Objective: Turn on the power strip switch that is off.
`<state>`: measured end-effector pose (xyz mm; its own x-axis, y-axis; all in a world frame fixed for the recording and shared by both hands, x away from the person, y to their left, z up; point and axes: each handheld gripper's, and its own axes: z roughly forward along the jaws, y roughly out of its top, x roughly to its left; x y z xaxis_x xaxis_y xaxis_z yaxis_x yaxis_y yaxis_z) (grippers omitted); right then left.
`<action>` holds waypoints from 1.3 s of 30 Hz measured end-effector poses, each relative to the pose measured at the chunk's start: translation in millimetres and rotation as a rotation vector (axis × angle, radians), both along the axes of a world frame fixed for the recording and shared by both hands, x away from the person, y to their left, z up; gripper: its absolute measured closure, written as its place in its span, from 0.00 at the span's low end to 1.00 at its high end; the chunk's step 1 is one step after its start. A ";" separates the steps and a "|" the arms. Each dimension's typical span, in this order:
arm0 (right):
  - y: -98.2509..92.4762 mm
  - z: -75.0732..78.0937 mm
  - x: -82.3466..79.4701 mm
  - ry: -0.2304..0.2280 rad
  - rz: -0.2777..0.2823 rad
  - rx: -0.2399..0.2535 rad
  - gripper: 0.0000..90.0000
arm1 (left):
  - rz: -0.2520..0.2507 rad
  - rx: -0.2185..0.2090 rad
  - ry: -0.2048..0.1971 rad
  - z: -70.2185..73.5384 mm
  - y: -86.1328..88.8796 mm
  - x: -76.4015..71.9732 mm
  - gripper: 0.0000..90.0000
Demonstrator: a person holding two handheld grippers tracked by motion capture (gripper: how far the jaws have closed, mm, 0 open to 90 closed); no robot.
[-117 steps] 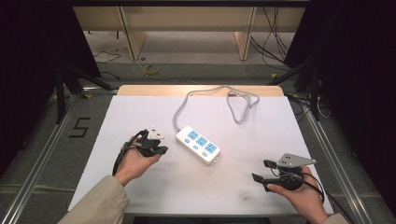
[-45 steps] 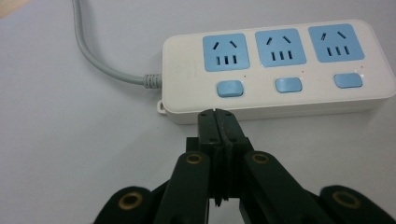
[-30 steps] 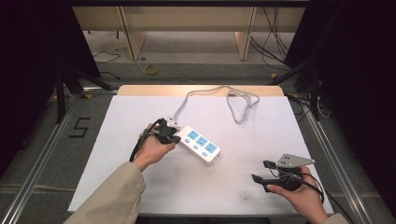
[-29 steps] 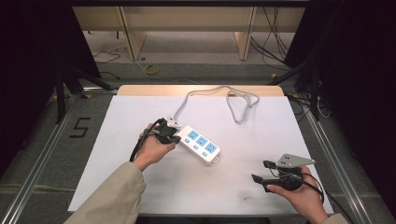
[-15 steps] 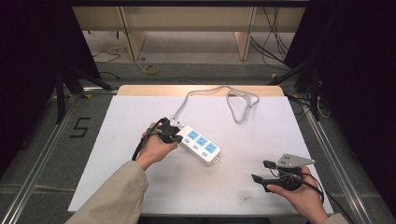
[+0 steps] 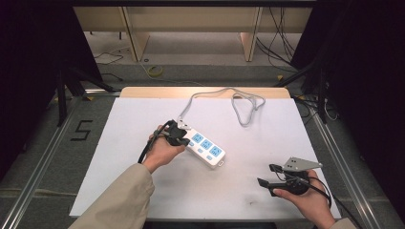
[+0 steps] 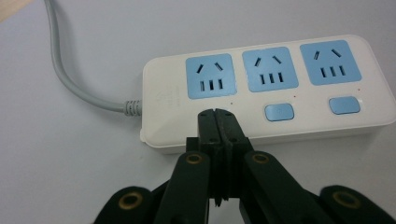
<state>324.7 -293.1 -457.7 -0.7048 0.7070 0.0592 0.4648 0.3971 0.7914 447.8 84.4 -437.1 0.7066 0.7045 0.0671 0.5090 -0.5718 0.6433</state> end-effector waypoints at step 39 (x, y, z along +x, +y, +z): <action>0.1 -0.6 0.2 0.002 0.002 0.002 0.32 | -0.013 0.023 0.010 -8.1 -17.7 15.6 1.00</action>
<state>324.9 -293.1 -458.3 -0.7062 0.7053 0.0624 0.4658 0.3963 0.7912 463.4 66.7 -445.2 0.7160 0.6940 0.0759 0.5080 -0.5926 0.6251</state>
